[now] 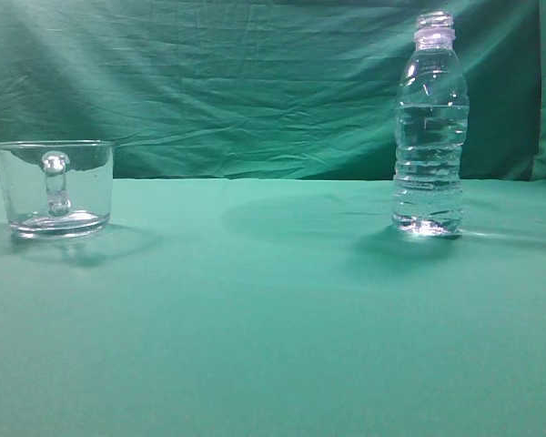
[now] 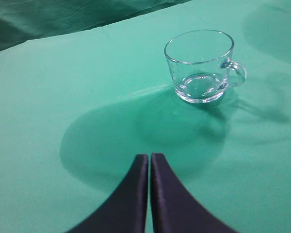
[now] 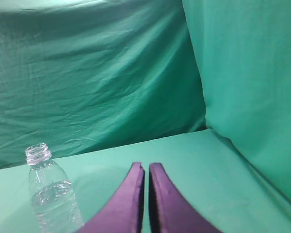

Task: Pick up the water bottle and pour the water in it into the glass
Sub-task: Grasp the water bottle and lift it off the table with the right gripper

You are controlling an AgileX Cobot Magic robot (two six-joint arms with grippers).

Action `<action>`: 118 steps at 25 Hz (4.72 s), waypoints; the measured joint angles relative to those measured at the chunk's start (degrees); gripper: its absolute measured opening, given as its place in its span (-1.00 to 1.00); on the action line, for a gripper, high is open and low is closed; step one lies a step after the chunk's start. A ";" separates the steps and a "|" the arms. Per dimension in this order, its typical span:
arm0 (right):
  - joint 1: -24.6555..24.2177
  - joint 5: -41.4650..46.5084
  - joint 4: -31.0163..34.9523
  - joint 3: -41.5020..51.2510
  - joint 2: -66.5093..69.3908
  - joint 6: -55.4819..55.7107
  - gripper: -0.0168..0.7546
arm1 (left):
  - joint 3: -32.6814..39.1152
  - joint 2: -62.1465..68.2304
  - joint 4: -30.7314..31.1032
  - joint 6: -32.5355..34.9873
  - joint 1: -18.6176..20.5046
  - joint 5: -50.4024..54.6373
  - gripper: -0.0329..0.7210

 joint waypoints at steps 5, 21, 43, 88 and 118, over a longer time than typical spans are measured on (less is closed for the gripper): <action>0.00 -0.23 -0.85 -6.79 8.98 -0.34 -0.96 | 0.00 0.00 0.00 0.00 0.00 0.00 -0.91; 4.74 -5.95 -8.44 -11.21 33.22 4.57 -0.96 | 0.00 0.00 0.00 0.00 0.00 0.00 -0.91; 22.16 -38.29 -21.33 -15.69 74.19 5.52 0.56 | 0.00 0.00 0.00 0.00 0.00 0.00 -0.91; 22.16 -54.02 -14.89 -36.92 110.45 11.10 0.37 | 0.00 0.00 0.00 0.00 0.00 0.00 -0.91; 22.16 -53.84 -17.20 -36.92 110.55 11.69 0.07 | 0.00 0.00 0.00 0.00 0.00 0.00 -0.91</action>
